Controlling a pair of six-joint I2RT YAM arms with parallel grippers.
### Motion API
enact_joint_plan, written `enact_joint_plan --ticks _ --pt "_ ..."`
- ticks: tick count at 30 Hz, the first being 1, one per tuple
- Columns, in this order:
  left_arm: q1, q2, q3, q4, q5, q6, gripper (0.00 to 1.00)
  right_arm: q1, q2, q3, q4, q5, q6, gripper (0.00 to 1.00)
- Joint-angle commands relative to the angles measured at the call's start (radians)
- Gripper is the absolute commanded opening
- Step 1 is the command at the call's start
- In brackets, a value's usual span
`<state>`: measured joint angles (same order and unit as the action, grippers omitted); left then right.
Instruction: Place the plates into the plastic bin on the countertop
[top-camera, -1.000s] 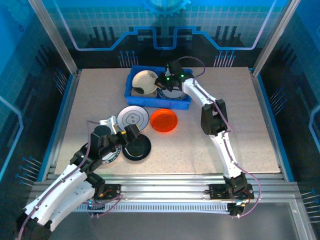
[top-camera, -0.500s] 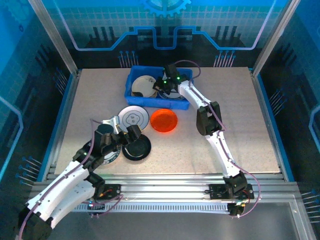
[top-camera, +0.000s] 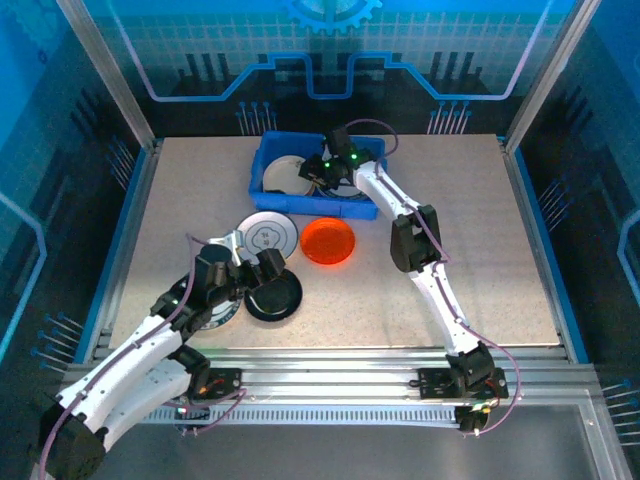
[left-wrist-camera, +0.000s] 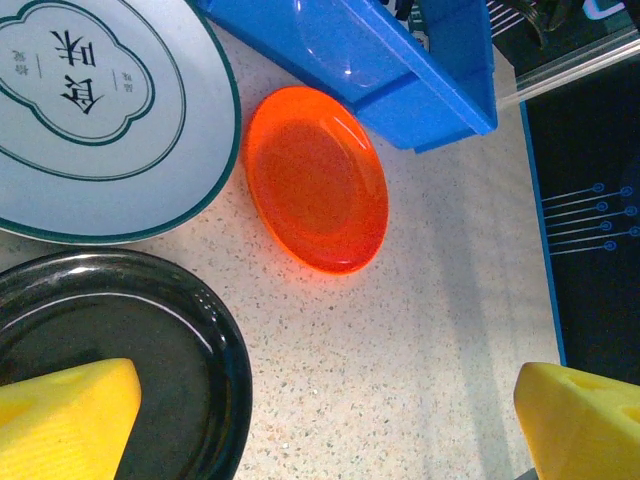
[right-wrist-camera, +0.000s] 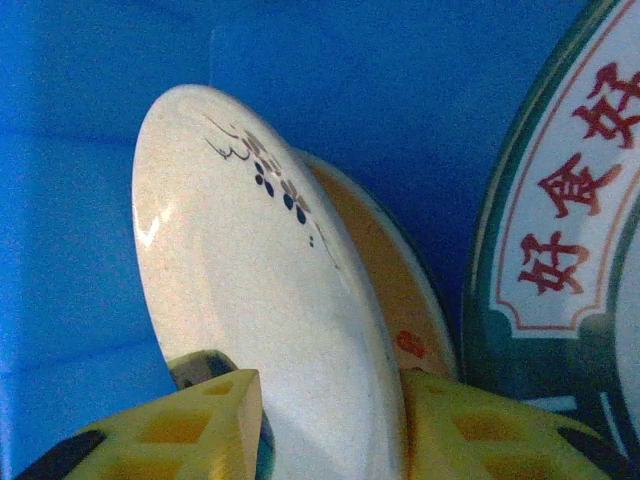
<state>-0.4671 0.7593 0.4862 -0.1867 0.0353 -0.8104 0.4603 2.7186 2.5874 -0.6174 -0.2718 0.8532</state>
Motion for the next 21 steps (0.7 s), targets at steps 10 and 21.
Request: enact_joint_plan --ticks 10,21 --pt "0.007 0.033 0.043 0.045 0.036 0.017 0.97 0.023 -0.102 0.006 -0.086 0.044 -0.078 0.43" --pt "0.007 0.075 0.038 0.085 0.059 0.011 0.96 0.033 -0.155 -0.038 -0.096 0.052 -0.107 0.46"
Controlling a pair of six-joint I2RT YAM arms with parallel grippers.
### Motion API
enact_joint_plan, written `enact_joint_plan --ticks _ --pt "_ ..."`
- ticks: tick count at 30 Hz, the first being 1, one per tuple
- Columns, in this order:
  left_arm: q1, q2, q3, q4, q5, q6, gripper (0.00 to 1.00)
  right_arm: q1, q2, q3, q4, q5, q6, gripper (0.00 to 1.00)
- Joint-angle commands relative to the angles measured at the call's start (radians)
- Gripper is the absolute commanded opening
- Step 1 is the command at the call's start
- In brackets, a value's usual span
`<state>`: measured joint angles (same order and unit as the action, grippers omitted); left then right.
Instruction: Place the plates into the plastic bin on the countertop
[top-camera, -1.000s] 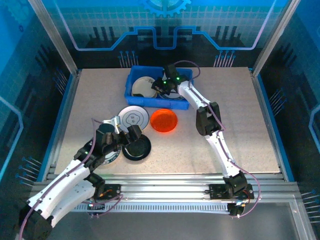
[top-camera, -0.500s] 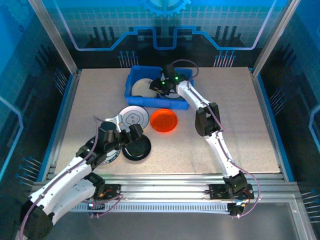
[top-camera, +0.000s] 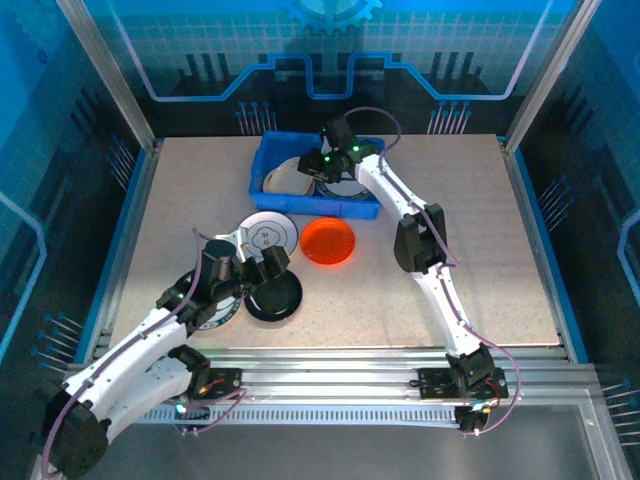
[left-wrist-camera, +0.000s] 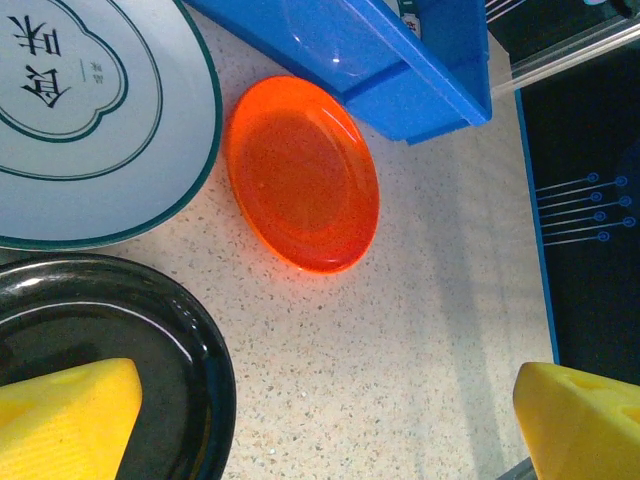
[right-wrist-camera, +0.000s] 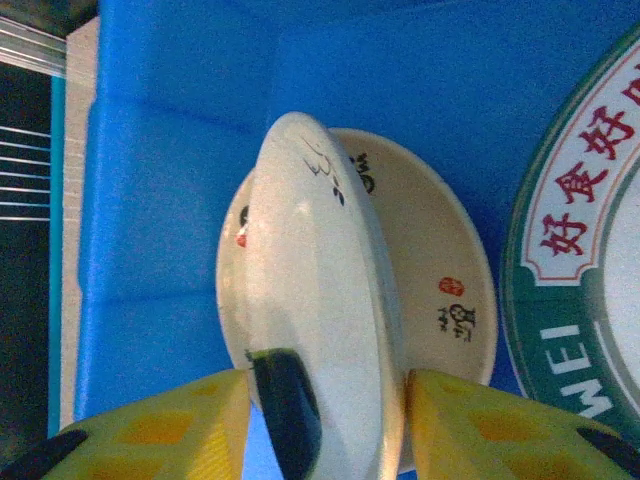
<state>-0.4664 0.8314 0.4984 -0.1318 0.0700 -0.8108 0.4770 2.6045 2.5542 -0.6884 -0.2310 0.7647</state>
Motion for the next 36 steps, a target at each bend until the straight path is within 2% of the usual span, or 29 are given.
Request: enact_joint_plan --ticks 1,12,25,33,36 --pt "0.006 0.003 0.026 0.031 0.024 0.011 0.96 0.017 -0.040 -0.005 -0.025 0.010 -0.017 0.46" --pt "0.006 0.004 0.022 0.029 0.022 0.022 0.96 0.020 0.017 0.062 -0.085 0.048 -0.028 0.45" --pt "0.006 0.025 0.003 0.043 0.023 0.024 0.97 0.024 0.091 0.118 -0.055 0.014 0.024 0.44" --pt "0.006 0.029 -0.001 0.039 0.012 0.024 0.97 0.022 0.081 0.097 -0.054 0.025 0.018 0.44" --pt "0.006 0.045 0.003 0.046 0.015 0.022 0.97 0.022 0.062 0.092 -0.074 0.067 -0.005 0.46"
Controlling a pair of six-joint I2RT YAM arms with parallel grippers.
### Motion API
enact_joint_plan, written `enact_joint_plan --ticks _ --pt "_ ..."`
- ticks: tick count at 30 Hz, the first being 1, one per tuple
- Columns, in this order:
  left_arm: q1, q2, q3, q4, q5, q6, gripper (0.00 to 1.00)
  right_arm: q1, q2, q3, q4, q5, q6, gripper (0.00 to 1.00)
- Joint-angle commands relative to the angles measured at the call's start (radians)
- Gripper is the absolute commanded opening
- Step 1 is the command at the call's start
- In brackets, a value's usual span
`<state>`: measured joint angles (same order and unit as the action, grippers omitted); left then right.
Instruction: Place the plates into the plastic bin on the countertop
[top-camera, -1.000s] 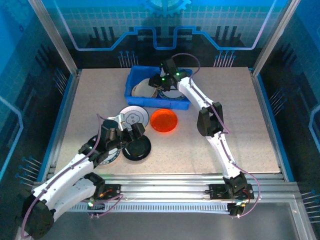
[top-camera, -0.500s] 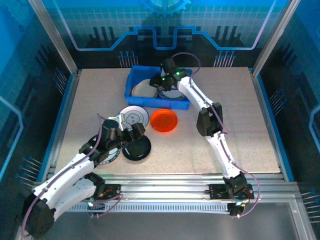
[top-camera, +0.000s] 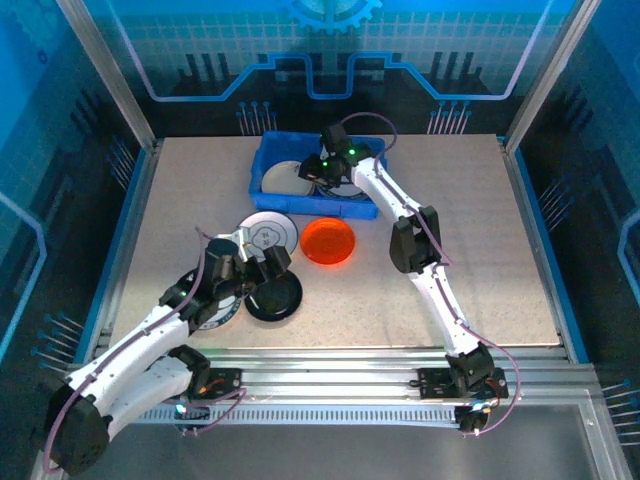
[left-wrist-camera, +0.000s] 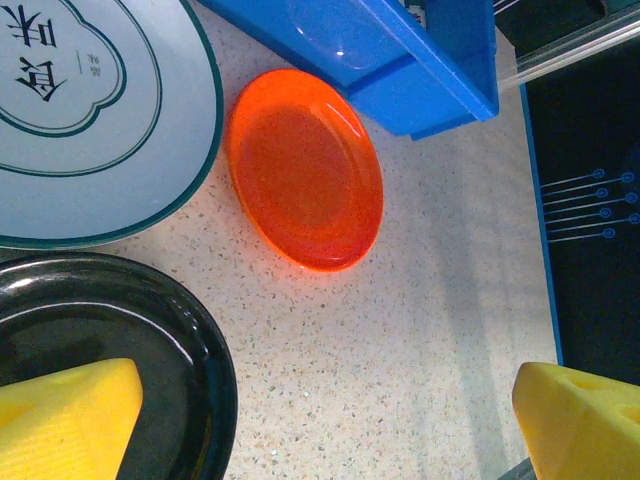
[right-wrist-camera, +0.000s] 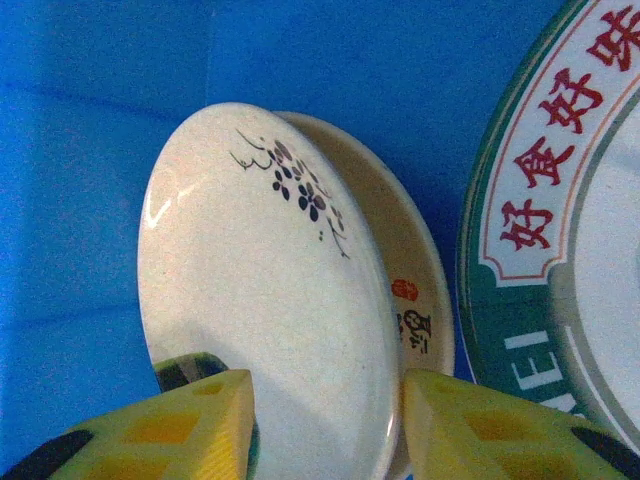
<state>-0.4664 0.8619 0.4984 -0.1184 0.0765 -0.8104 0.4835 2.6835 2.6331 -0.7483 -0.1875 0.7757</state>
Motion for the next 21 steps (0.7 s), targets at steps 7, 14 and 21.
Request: enact_joint_plan --ticks 7,14,21 --pt "0.006 0.051 0.015 0.054 0.020 0.022 0.99 -0.001 -0.064 0.006 -0.055 0.061 -0.071 0.55" --pt "0.006 0.072 0.032 0.071 0.022 0.046 0.99 -0.005 -0.272 -0.188 0.011 0.101 -0.131 0.51" --pt "0.006 0.148 0.051 0.150 0.006 0.065 0.99 -0.005 -0.709 -0.718 0.267 0.113 -0.203 0.51"
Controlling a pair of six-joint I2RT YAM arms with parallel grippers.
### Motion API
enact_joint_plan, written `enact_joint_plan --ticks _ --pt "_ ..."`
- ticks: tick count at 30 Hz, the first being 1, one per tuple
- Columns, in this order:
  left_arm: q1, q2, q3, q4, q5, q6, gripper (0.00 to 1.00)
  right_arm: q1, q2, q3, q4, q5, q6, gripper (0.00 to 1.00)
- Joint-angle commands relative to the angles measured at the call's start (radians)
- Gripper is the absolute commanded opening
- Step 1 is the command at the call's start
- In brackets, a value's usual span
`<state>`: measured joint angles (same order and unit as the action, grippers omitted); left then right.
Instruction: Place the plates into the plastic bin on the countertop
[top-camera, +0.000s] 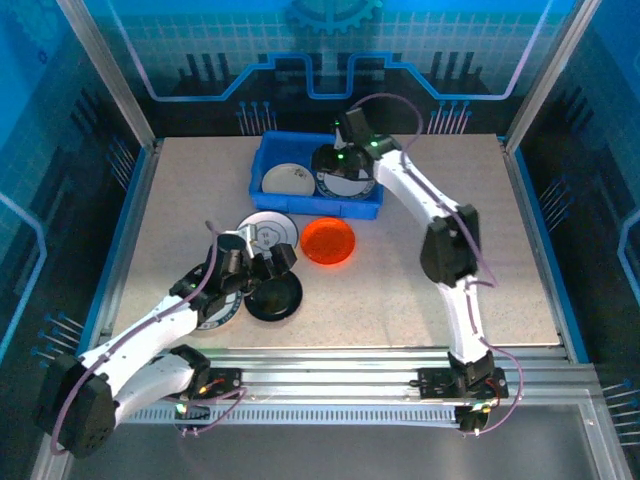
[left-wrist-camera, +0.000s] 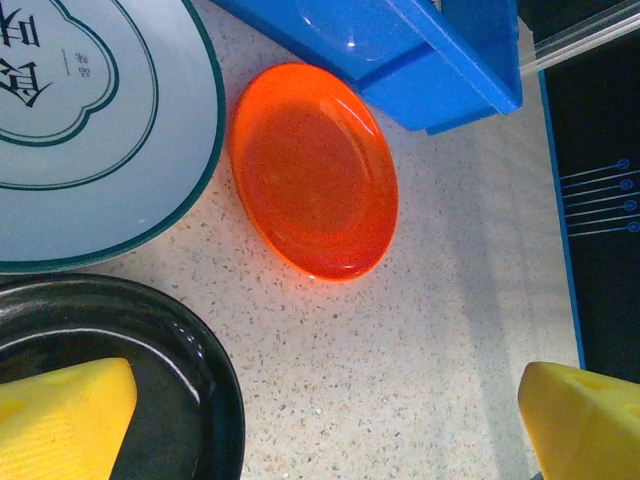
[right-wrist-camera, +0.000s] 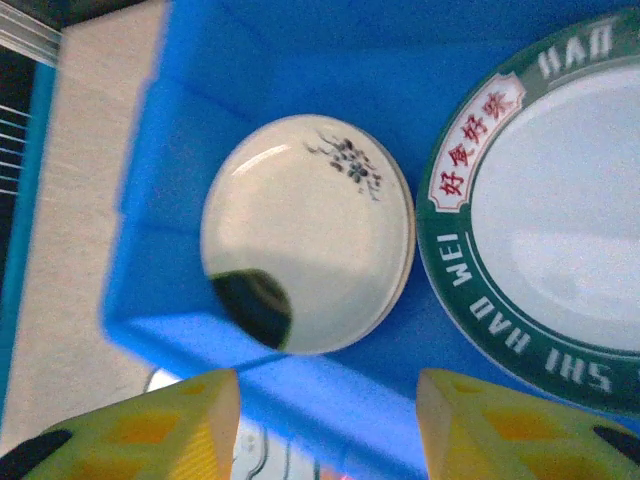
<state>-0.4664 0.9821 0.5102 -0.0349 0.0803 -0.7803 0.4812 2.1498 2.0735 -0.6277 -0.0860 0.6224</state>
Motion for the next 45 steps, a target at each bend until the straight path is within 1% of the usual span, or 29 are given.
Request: enact_joint_plan --ticks 1,3,7,10,12,14,17,21,24,27,33,40,43,45 --pt "0.005 0.043 0.043 0.084 -0.001 0.035 0.99 -0.003 -0.237 -0.246 0.198 0.007 -0.052 0.51" --pt "0.005 0.083 0.058 0.123 -0.006 0.032 0.99 -0.001 -0.375 -0.446 0.292 0.012 -0.027 0.52" --pt "0.005 0.154 0.104 0.169 -0.004 0.037 0.99 -0.001 -0.626 -0.807 0.457 0.048 0.079 0.53" --pt "0.005 0.203 0.142 0.189 0.011 0.047 0.99 -0.001 -0.777 -1.031 0.535 0.070 0.163 0.52" --pt "0.005 0.240 0.157 0.217 0.031 0.044 0.99 0.000 -0.856 -1.146 0.567 0.078 0.210 0.52" --pt "0.003 0.274 0.170 0.242 0.053 0.028 0.97 0.002 -0.903 -1.254 0.602 0.078 0.238 0.51" --pt "-0.001 0.326 0.171 0.291 0.075 -0.011 0.95 0.002 -0.939 -1.355 0.636 0.089 0.272 0.46" --pt "-0.017 0.386 0.176 0.332 0.093 -0.037 0.92 0.002 -0.906 -1.400 0.669 0.087 0.266 0.39" --pt "-0.028 0.416 0.192 0.320 0.091 -0.036 0.90 -0.006 -0.835 -1.388 0.693 0.052 0.265 0.39" --pt "-0.036 0.429 0.191 0.322 0.090 -0.041 0.88 -0.009 -0.758 -1.361 0.698 0.042 0.258 0.40" --pt "-0.050 0.441 0.181 0.326 0.087 -0.047 0.88 -0.030 -0.628 -1.297 0.696 0.010 0.235 0.40" --pt "-0.070 0.472 0.169 0.348 0.092 -0.039 0.84 -0.036 -0.507 -1.278 0.776 -0.048 0.260 0.31" --pt "-0.070 0.482 0.163 0.370 0.099 -0.043 0.81 -0.036 -0.467 -1.274 0.808 -0.068 0.279 0.30" --pt "-0.072 0.487 0.163 0.374 0.105 -0.045 0.81 -0.035 -0.448 -1.270 0.815 -0.070 0.286 0.30"
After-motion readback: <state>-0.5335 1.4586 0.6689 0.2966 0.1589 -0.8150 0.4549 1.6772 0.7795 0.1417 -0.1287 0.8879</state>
